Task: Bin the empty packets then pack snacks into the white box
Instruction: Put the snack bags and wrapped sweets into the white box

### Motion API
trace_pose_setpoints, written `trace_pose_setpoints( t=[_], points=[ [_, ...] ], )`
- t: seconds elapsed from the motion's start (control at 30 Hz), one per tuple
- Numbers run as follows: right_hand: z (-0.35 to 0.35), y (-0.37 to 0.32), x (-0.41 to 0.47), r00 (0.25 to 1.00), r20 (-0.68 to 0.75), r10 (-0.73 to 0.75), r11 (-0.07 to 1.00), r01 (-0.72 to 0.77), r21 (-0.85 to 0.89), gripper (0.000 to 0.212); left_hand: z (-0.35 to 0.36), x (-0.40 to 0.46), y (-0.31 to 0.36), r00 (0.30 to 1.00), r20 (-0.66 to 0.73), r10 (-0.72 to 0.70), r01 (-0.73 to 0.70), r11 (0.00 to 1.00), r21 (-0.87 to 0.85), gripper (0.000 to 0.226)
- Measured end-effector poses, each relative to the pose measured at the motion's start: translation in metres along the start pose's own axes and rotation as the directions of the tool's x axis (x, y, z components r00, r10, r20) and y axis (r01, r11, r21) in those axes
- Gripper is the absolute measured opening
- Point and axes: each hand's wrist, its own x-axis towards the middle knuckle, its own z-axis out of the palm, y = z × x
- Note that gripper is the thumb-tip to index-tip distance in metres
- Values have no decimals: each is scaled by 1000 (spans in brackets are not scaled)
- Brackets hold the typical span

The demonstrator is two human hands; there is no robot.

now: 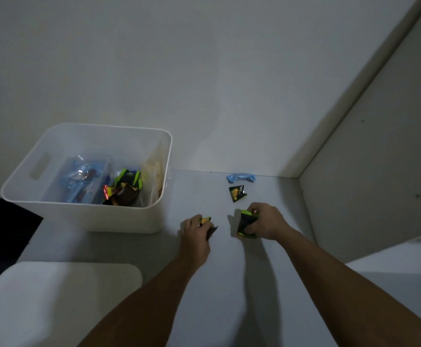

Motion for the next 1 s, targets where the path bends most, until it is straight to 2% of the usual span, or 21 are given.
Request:
trace_pose_setpoints(
  t=[0.13, 0.3, 0.47, 0.6, 0.73, 0.9, 1.0],
  points=[
    [-35, -34, 0, 997, -47, -53, 999, 53, -12, 40, -48, 34, 24, 999, -39, -3, 2, 1000, -7, 25],
    [-72, -96, 1, 978, -126, -168, 985, 171, 20, 34, -125, 78, 35, 991, -132, 35, -48, 995, -91, 25],
    [-81, -167, 4, 951, -125, -282, 955, 290, 59, 33, -189, 94, 4, 980, -164, -109, 82, 983, -163, 25],
    [-63, -217, 8, 937, -68, -343, 935, 347, 74, 35, -218, 81, -41, 963, -130, -237, 207, 956, -208, 22],
    [-37, -251, 17, 924, -30, -381, 921, 382, 80, 33, -237, 65, -64, 950, -108, -292, 257, 931, -258, 22],
    [-7, -280, 30, 914, -34, -403, 904, 404, 138, 43, -250, 53, -86, 925, -2, -380, 352, 856, -378, 49],
    [2, -283, 39, 912, -42, -408, 905, 410, 108, 52, -252, 51, -99, 903, 24, -429, 405, 833, -377, 54]
  ],
)
